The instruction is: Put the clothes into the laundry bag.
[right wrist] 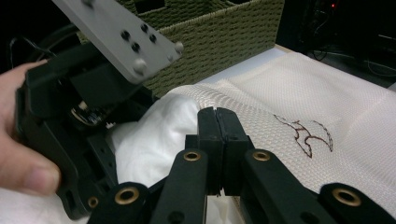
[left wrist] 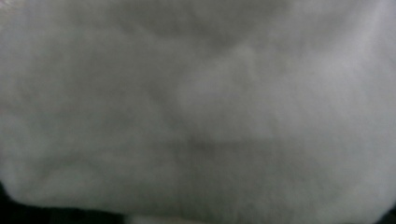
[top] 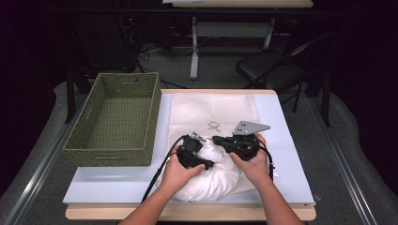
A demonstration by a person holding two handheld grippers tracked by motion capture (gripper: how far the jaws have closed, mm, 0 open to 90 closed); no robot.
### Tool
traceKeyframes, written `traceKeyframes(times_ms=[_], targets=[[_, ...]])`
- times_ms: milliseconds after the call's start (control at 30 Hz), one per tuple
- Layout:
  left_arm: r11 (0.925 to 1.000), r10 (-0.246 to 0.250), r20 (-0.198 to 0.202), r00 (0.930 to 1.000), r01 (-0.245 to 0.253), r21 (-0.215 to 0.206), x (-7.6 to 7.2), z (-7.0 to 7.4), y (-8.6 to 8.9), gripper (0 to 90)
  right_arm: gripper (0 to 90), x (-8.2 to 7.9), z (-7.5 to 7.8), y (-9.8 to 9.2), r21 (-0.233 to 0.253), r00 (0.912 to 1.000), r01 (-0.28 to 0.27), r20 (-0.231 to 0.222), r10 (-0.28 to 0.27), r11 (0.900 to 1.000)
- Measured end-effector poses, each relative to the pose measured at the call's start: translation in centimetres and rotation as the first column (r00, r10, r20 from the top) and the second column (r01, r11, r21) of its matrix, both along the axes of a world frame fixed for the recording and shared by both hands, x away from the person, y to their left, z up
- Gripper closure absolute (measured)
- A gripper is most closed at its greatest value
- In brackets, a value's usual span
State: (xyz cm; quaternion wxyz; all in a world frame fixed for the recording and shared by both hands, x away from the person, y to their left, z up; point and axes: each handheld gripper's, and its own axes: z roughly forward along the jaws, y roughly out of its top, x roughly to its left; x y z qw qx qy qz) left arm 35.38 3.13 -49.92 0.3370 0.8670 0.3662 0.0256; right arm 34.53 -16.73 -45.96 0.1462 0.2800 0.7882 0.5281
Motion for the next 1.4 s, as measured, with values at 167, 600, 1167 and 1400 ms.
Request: traceKeyframes(times_ms=[167,600,1167,1400], targets=[[1.0000,0.006,-0.016,0.9999,-0.006,-0.004,0.2,-0.1,0.0,33.5,90.0,-0.1,0.2,0.0,0.000,1.0000,-0.002,0.008,0.002,1.000],[0.9998,0.021,-0.061,0.9979,-0.020,0.007,0.6,-0.7,-0.2,30.2,90.0,0.1,0.4,-0.2,0.010,1.0000,-0.001,0.006,0.000,1.000],[0.9964,0.024,0.035,0.9991,-0.021,-0.082,-2.0,4.1,3.4,21.4,90.0,0.4,-2.2,-0.2,-0.035,0.9979,-0.001,-0.065,-0.001,0.999],[0.9982,-0.014,0.030,0.9995,0.016,-0.058,-4.6,4.9,5.0,19.7,90.0,0.4,-2.1,-0.2,-0.039,0.9981,0.000,-0.061,-0.002,0.999]])
